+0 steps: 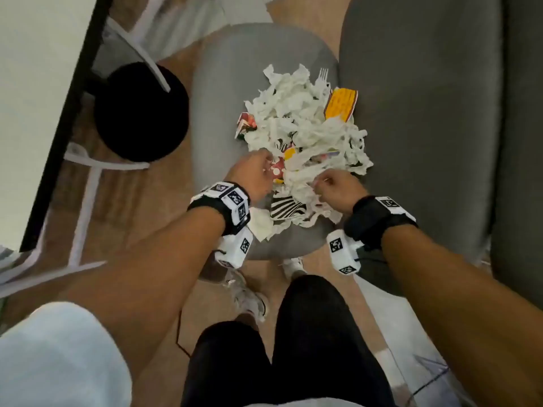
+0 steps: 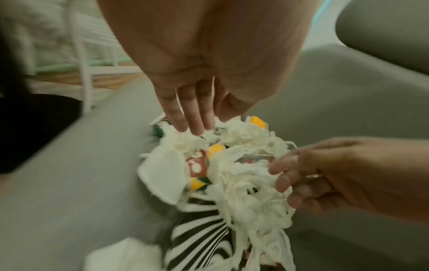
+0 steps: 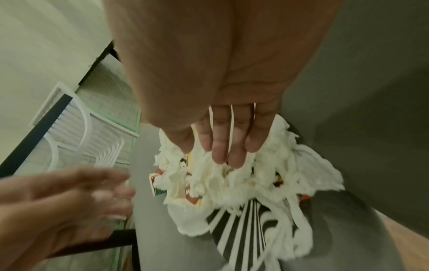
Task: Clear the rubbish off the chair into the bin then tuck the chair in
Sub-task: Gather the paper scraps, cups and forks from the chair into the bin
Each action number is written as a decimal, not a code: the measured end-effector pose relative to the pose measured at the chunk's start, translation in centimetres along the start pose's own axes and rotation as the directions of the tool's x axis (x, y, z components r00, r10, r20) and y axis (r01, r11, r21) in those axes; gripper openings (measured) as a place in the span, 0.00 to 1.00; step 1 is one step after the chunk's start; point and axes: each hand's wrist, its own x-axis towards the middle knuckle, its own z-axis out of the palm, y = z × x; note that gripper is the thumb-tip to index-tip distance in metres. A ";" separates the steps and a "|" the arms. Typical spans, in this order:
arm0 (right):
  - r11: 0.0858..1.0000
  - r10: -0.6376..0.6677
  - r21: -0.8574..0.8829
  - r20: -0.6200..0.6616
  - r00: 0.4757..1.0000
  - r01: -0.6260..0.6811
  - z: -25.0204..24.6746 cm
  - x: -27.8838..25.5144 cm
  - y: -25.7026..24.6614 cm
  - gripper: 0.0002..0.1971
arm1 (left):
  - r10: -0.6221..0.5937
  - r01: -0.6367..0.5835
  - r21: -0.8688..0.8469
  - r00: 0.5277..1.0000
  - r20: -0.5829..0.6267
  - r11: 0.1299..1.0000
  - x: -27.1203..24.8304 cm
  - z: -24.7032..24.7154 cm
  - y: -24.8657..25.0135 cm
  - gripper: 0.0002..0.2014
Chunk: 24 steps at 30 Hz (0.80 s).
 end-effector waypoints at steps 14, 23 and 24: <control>0.970 -0.226 -0.138 -0.213 0.950 0.200 -4.6 7.4 -2.3 0.12 | 0.265 -0.263 0.172 0.964 0.014 0.949 12.3 5.0 2.1 0.19; 0.844 -0.430 -0.453 -0.253 0.867 0.287 -1.8 12.1 -5.1 0.14 | -0.010 -0.041 -0.203 0.970 -0.244 0.978 10.3 2.4 -5.1 0.10; 0.833 -0.429 -0.481 -0.251 0.868 0.273 -1.5 12.6 -5.4 0.16 | -0.047 -0.007 -0.221 0.970 -0.238 0.975 10.1 2.3 -5.6 0.12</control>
